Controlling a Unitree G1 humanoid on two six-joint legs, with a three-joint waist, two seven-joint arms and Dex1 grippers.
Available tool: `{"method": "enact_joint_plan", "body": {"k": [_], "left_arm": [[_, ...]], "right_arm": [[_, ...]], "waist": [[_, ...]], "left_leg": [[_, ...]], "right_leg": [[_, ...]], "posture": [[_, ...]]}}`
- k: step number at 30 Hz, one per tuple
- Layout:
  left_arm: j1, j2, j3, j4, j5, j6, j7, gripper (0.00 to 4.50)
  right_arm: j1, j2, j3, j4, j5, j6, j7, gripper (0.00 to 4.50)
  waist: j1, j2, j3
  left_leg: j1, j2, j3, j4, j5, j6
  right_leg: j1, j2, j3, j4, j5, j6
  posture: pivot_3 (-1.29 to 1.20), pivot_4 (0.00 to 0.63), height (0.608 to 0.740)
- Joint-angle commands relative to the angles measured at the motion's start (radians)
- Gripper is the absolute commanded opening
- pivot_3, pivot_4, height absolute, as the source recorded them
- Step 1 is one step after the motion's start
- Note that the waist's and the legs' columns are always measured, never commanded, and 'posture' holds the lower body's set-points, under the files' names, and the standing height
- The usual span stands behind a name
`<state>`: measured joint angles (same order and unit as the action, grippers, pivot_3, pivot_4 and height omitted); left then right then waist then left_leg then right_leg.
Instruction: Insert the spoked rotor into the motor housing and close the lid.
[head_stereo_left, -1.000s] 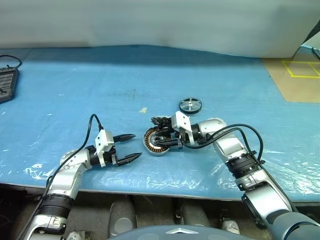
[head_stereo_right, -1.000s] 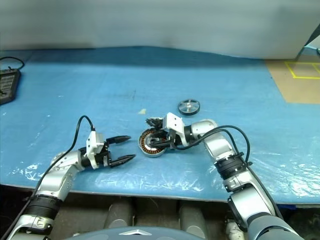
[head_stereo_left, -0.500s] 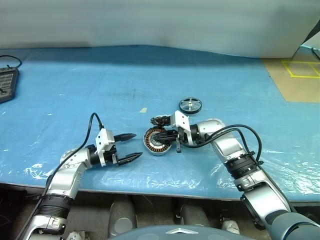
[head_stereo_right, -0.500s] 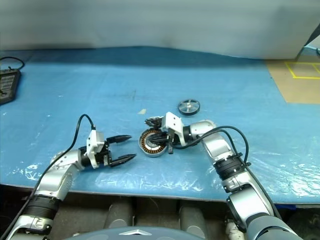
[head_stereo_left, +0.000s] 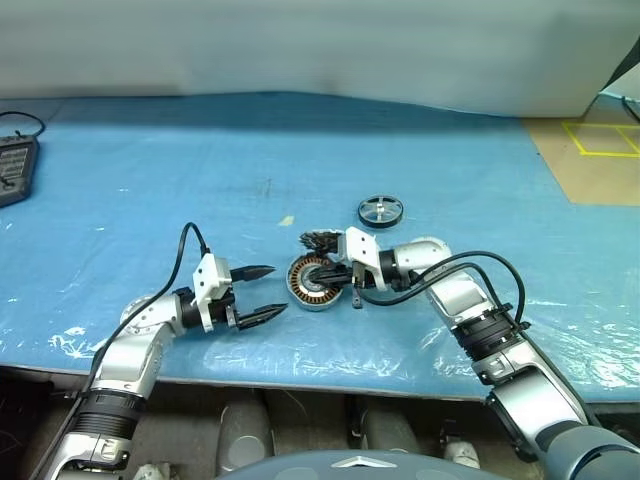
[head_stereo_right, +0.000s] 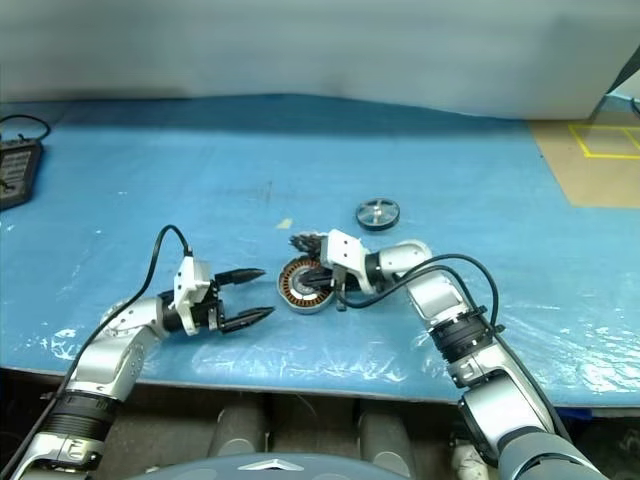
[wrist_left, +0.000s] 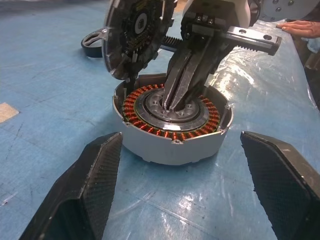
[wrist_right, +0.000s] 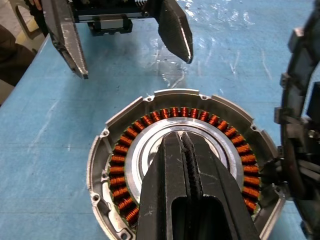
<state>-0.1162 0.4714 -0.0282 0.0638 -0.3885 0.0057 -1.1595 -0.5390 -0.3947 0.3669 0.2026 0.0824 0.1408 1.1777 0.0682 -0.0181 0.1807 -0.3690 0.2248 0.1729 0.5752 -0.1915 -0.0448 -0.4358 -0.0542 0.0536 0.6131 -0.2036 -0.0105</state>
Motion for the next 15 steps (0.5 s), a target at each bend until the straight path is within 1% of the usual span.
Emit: {"method": "enact_joint_plan", "body": {"k": [1,8,11,15], "left_arm": [[0.006,0.010,0.008,-0.044,-0.017,0.008,0.006,3.99],[0.011,0.011,0.008,-0.051,-0.019,0.015,0.012,3.99],[0.013,0.010,0.007,-0.048,-0.019,0.013,0.011,3.99],[0.012,0.010,0.007,-0.045,-0.019,0.011,0.010,3.99]], "right_arm": [[0.018,-0.007,-0.020,-0.052,0.060,0.039,0.036,0.03],[0.028,-0.047,-0.078,-0.143,0.189,0.149,0.101,0.03],[0.041,-0.064,-0.094,-0.163,0.204,0.167,0.092,0.03],[0.071,-0.115,-0.099,-0.178,0.188,0.179,0.092,0.03]], "waist": [[0.000,0.000,0.000],[0.001,0.000,0.000],[0.001,0.000,0.000],[0.001,0.000,0.000]], "left_leg": [[0.000,0.000,0.000,0.000,0.000,0.000],[-0.001,0.000,0.000,0.000,0.000,0.000],[-0.001,0.000,0.000,0.000,0.000,0.000],[-0.001,0.000,0.000,0.000,0.000,0.000]], "right_leg": [[0.000,0.000,0.000,0.000,0.000,0.000],[-0.001,0.000,0.000,0.000,0.000,0.000],[-0.001,0.000,0.000,0.000,0.000,0.000],[-0.001,0.000,0.000,0.000,0.000,0.000]], "posture": [[0.00,0.150,0.740],[0.00,0.150,0.740],[0.00,0.150,0.740],[0.00,0.150,0.740]]}}
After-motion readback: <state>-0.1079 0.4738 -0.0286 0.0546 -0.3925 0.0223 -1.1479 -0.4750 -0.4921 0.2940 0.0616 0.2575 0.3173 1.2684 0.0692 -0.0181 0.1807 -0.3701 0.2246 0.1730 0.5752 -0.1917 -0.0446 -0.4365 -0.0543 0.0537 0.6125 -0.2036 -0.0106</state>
